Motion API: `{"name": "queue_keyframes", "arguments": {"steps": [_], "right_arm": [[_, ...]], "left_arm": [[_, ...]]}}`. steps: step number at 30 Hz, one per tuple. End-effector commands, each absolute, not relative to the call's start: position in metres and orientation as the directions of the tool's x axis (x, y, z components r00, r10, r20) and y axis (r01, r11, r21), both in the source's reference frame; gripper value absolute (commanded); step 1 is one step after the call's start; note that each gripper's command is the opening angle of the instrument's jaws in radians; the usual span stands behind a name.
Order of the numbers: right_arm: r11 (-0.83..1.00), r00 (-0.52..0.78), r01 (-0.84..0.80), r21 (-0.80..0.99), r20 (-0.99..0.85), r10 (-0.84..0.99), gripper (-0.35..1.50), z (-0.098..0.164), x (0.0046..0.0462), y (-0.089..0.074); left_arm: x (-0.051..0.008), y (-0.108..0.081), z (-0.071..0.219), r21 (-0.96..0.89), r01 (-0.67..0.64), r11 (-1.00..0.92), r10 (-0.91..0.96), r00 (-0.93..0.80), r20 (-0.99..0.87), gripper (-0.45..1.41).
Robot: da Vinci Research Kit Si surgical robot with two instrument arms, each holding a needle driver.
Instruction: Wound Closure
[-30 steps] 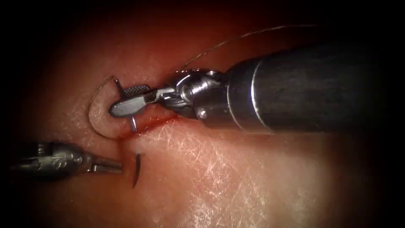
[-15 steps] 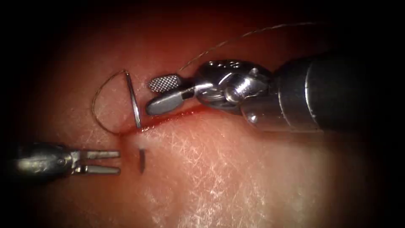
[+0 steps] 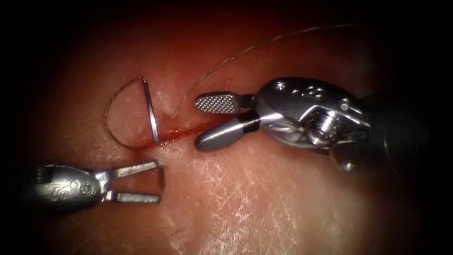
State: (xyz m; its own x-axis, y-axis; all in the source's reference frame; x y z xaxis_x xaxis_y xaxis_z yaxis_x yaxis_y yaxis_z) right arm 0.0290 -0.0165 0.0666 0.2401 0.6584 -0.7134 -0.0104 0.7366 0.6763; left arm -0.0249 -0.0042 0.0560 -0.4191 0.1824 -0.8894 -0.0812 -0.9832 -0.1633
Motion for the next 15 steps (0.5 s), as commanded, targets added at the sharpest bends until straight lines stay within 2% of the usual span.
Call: {"name": "queue_keyframes", "arguments": {"steps": [1, 12, 15], "right_arm": [[0.736, 0.241, -0.006, 0.677, -0.713, 0.659, 1.18, 0.0670, 0.0293, -0.0173], [0.746, 0.250, 0.006, 0.666, -0.723, 0.644, 1.16, 0.0671, 0.0270, -0.0192], [0.749, 0.249, 0.008, 0.663, -0.727, 0.640, 1.16, 0.0672, 0.0268, -0.0198]], "left_arm": [[-0.0256, -0.0046, 0.0569, -0.165, -0.082, -0.983, 0.184, -0.416, -0.891, 0.39], [-0.0276, -0.0048, 0.0588, -0.158, -0.074, -0.985, 0.174, -0.411, -0.895, 0.46], [-0.0276, -0.0045, 0.0595, -0.155, -0.072, -0.985, 0.171, -0.411, -0.895, 0.39]]}}
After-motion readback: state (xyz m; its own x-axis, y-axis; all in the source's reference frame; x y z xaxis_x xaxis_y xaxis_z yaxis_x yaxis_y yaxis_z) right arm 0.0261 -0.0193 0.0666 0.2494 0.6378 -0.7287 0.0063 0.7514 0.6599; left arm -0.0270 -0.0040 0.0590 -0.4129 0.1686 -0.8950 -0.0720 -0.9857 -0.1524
